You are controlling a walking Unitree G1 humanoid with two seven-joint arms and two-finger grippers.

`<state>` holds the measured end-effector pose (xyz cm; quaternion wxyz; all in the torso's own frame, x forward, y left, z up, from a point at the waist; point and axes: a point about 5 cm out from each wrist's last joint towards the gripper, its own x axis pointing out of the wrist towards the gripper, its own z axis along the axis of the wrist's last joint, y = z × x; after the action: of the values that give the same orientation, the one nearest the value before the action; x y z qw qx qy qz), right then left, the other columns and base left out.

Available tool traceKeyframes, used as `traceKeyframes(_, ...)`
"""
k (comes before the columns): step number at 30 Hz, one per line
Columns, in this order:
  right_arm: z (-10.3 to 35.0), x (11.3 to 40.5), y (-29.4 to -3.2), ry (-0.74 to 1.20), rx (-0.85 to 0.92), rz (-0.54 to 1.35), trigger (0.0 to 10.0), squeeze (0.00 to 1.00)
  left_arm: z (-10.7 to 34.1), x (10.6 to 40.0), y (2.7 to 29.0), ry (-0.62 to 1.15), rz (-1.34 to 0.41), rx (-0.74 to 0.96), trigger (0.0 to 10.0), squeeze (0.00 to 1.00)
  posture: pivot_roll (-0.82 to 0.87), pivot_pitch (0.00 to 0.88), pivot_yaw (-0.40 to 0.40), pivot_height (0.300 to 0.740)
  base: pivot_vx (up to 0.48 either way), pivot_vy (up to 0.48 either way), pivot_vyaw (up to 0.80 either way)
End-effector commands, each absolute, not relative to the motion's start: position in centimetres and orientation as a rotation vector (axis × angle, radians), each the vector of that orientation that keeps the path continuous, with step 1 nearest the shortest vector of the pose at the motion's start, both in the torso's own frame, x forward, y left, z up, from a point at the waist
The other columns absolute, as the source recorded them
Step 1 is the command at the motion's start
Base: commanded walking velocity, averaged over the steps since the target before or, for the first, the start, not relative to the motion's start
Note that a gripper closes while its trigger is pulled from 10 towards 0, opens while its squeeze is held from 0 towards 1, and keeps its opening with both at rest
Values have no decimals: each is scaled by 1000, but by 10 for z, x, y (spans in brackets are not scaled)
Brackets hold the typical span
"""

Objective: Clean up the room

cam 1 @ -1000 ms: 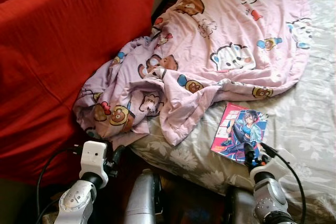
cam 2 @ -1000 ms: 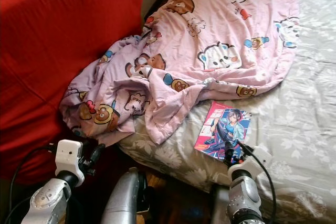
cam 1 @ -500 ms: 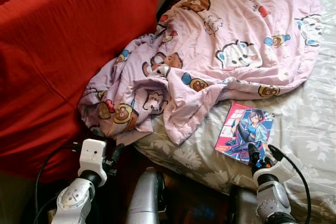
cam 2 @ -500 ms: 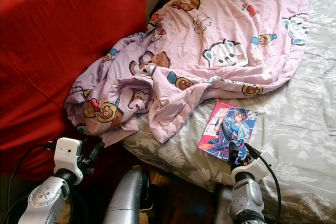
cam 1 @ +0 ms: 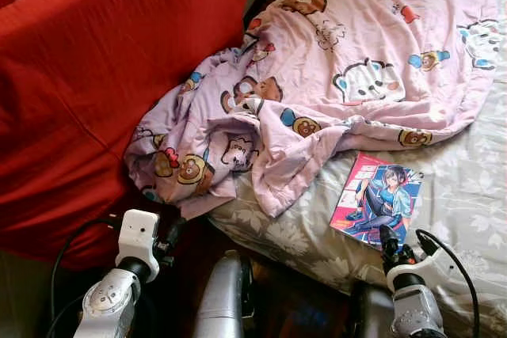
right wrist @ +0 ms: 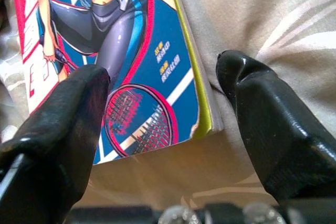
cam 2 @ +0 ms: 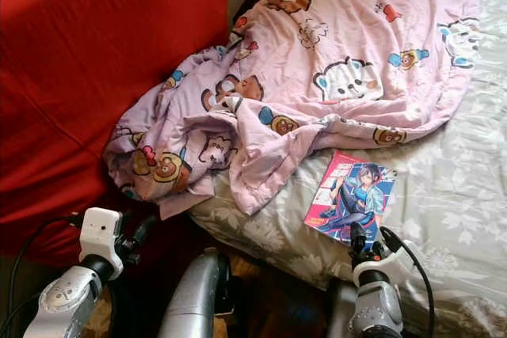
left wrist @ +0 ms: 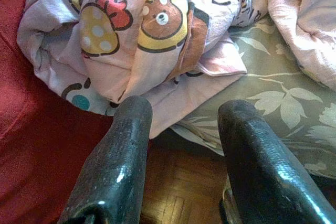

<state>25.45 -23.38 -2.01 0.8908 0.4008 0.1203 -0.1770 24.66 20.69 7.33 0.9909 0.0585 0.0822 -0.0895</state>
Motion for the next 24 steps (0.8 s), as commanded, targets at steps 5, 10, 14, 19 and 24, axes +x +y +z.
traceKeyframes(5,-46,226,-229,362,942,-467,10000,0,71,239,213,197,-174,124,10000,0,166,277,206,625,0,0,0)
traceKeyframes(10,-45,228,-228,343,994,-449,10000,0,72,235,214,202,-176,128,10000,0,178,287,214,625,0,0,0)
traceKeyframes(14,-42,236,-219,336,1036,-387,10000,0,72,231,216,210,-178,136,10000,0,186,297,216,625,0,0,0)
traceKeyframes(19,-40,241,-205,361,1056,-300,10000,0,73,227,217,217,-176,140,10000,0,198,305,217,625,0,0,0)
traceKeyframes(24,-38,248,-187,386,1066,-213,10000,0,73,222,219,232,-174,147,10000,0,207,317,219,625,0,0,0)
